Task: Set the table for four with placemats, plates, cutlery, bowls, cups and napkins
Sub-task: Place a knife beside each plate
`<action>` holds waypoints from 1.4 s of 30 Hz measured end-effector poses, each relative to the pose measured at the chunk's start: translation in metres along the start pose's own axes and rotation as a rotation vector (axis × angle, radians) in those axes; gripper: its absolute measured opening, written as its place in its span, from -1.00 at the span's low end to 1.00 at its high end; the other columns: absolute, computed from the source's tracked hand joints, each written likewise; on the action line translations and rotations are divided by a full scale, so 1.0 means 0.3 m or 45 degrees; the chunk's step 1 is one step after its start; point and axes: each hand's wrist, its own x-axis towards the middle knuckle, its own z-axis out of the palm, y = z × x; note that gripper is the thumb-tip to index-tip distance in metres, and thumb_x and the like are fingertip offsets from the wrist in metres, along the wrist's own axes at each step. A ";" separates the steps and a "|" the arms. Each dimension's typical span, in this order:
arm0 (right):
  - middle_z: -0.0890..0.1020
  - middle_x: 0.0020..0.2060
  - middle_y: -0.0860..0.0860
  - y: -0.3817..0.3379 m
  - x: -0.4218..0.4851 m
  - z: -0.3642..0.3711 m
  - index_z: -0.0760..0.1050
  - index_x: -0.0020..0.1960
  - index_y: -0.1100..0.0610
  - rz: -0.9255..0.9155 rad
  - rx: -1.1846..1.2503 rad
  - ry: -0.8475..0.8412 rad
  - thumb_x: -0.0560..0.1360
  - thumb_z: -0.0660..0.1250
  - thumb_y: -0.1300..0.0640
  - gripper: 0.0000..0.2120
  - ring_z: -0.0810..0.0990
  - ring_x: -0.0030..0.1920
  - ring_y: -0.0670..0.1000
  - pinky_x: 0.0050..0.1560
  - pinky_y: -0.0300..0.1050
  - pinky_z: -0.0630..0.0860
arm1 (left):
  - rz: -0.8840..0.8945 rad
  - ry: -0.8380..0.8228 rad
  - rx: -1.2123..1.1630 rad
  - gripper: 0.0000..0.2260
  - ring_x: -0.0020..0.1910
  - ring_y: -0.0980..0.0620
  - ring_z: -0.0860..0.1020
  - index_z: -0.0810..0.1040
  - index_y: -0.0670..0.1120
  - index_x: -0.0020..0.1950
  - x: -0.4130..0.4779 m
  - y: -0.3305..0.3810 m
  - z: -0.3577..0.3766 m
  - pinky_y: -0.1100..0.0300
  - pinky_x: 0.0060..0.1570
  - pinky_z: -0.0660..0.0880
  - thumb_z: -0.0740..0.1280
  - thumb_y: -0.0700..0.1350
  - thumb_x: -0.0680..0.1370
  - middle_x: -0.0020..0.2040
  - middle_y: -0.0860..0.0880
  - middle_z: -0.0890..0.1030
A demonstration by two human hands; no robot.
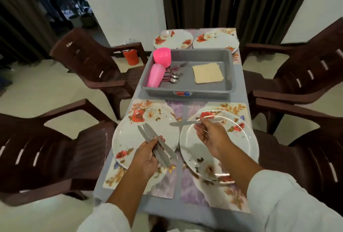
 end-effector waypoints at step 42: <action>0.69 -0.06 0.05 -0.184 -0.015 -0.234 0.62 0.25 0.18 0.331 -0.541 -0.323 0.60 0.33 0.31 -0.75 0.62 -0.09 -0.03 -0.02 -0.15 0.59 | 0.081 -0.026 -0.371 -0.72 -0.06 -0.03 0.69 0.56 -0.24 0.30 -0.098 -0.386 0.237 0.09 -0.01 0.60 0.38 -0.29 0.58 -0.05 -0.16 0.71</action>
